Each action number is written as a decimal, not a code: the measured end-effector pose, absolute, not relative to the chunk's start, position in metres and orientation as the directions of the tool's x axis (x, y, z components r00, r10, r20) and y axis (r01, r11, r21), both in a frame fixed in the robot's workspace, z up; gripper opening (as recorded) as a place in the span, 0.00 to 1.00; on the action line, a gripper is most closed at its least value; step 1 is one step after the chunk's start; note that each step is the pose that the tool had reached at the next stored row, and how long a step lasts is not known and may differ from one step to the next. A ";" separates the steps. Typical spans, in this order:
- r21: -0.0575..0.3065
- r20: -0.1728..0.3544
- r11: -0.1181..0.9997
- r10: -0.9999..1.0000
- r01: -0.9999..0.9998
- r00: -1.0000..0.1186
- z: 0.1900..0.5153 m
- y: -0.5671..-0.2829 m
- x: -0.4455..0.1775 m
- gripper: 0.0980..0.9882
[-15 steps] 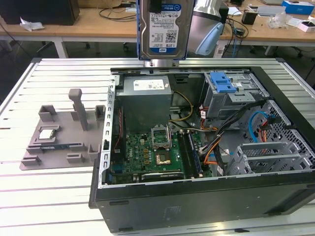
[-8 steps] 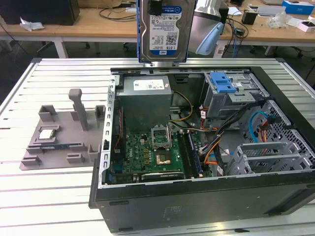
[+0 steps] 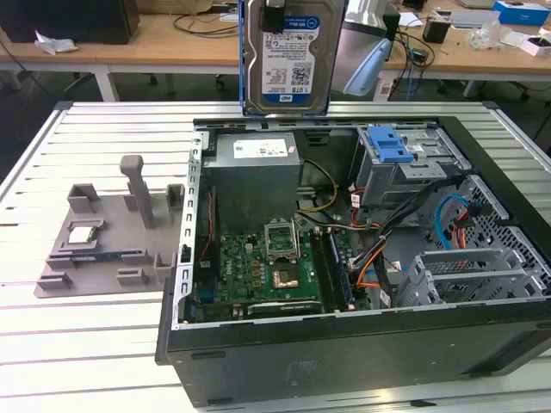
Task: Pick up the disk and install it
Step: 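Pick up the disk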
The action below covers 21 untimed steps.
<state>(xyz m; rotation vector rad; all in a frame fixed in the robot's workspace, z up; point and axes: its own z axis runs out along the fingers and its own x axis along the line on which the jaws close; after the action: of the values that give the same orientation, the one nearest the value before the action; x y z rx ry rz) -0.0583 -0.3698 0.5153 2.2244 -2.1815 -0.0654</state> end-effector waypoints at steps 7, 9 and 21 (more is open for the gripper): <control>0.047 -0.012 -0.020 -1.000 -0.999 0.019 0.514 -0.381 -0.058 0.30; 0.047 -0.012 -0.020 -1.000 -0.999 0.019 0.514 -0.382 -0.058 0.30; 0.047 -0.012 -0.020 -1.000 -0.999 0.019 0.512 -0.398 -0.058 0.30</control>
<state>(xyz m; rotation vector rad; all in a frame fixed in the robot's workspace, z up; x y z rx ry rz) -0.0583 -0.3977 0.5125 2.2243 -2.1816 -0.0654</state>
